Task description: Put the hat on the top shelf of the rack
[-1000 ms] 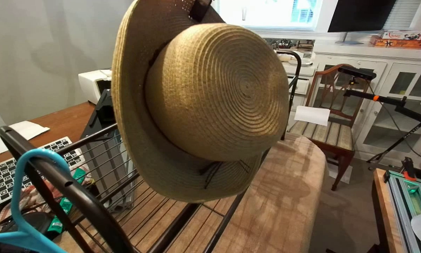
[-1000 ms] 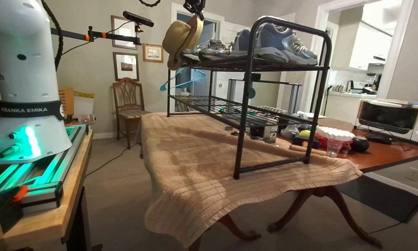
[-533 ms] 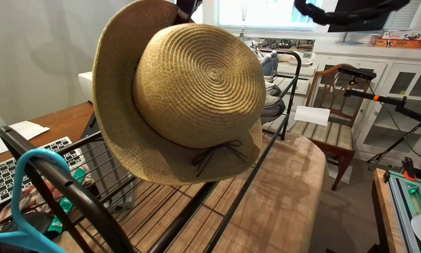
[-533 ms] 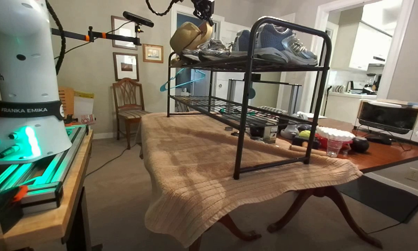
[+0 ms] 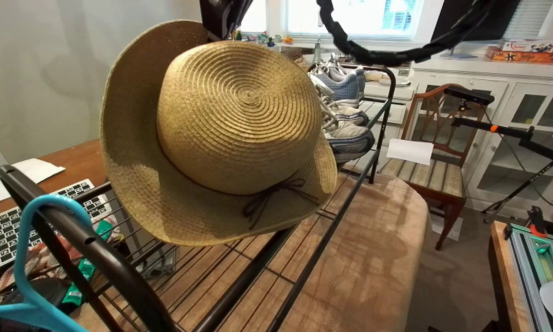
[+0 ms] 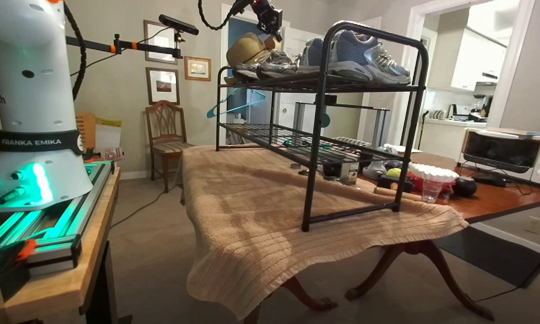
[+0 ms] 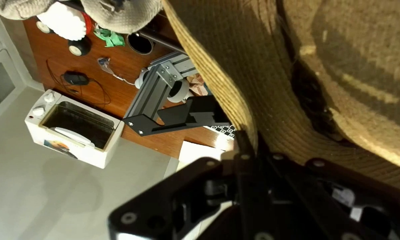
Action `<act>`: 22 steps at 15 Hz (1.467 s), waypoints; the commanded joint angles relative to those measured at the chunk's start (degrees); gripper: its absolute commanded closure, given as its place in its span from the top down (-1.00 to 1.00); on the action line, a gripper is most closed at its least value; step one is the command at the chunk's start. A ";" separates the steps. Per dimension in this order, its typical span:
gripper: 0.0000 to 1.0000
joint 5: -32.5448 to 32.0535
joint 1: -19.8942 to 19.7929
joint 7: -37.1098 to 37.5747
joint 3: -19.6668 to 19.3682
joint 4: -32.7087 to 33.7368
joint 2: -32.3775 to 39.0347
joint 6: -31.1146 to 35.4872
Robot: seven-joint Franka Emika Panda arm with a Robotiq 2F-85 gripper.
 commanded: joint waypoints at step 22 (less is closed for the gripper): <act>1.00 8.29 2.60 4.72 -2.60 -2.25 -6.91 -7.48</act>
